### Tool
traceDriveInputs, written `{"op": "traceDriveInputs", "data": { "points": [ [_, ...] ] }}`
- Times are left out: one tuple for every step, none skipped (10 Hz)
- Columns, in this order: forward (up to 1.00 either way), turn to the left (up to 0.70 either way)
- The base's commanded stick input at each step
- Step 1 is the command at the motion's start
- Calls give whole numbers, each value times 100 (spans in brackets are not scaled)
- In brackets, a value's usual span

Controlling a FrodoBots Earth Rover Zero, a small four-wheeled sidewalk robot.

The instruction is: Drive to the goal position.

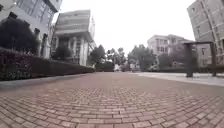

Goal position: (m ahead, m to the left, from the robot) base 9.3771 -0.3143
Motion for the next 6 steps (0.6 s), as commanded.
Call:
{"op": "traceDriveInputs", "data": {
  "points": [
    [70, 0],
    [70, 0],
    [70, 0],
    [70, 0],
    [70, 0],
    [70, 0]
  ]
}}
